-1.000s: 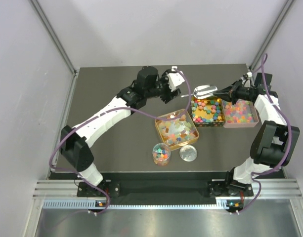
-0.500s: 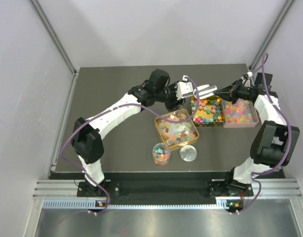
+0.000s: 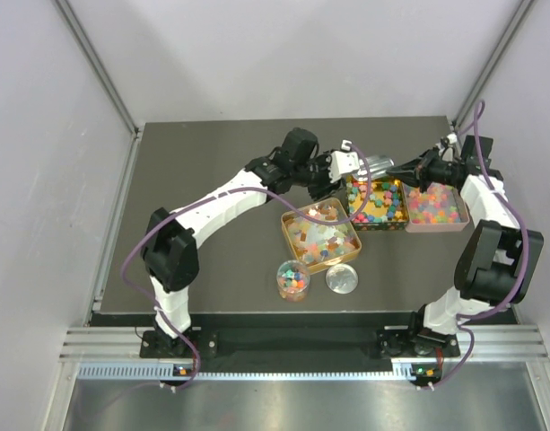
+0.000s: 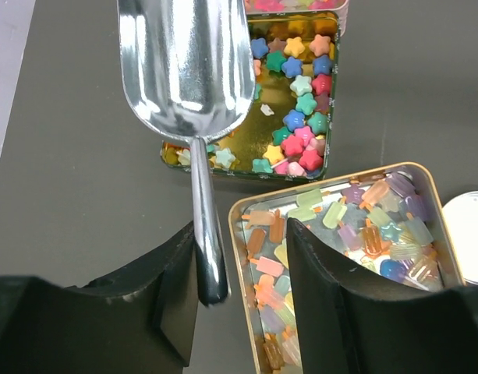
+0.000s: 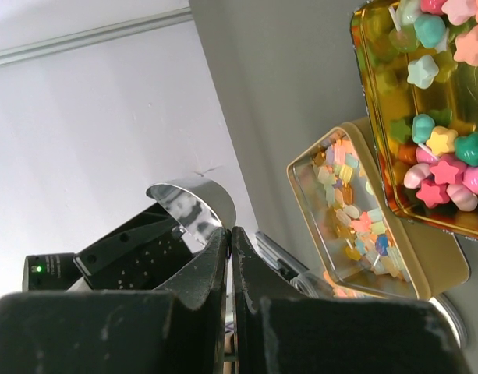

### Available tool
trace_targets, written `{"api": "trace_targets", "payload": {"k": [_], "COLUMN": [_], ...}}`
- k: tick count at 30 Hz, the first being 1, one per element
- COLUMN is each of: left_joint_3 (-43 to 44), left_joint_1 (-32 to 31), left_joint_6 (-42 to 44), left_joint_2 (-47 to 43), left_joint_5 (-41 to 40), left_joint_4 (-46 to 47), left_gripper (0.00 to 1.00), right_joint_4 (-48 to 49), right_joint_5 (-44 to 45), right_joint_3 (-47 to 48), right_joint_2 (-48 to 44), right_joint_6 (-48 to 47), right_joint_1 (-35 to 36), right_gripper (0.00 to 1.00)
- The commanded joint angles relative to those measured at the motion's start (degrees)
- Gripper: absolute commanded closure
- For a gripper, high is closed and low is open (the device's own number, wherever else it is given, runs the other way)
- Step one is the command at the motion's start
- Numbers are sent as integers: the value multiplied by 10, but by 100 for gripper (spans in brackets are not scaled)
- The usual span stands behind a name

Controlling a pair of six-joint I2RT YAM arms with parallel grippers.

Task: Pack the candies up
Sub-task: Pick up the spatula from the storage box.

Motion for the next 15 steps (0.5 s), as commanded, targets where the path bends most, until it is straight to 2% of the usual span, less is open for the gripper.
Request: {"api": "trace_targets", "payload": {"k": [1, 9, 15], "left_joint_3": [43, 73, 74], "left_joint_1": [-4, -6, -6], "left_joint_6": [8, 6, 14], "left_joint_2": [19, 32, 27], "left_joint_5": [2, 4, -3], "left_joint_4": [30, 28, 30], "left_gripper": [50, 55, 55], "right_joint_4": [19, 22, 25], "right_joint_5": [-12, -10, -5], "right_joint_3": [-3, -14, -23], "right_joint_2": [-32, -36, -38], "right_joint_6": [8, 6, 2], "right_joint_1": [1, 1, 1], "right_gripper": [100, 100, 100]}}
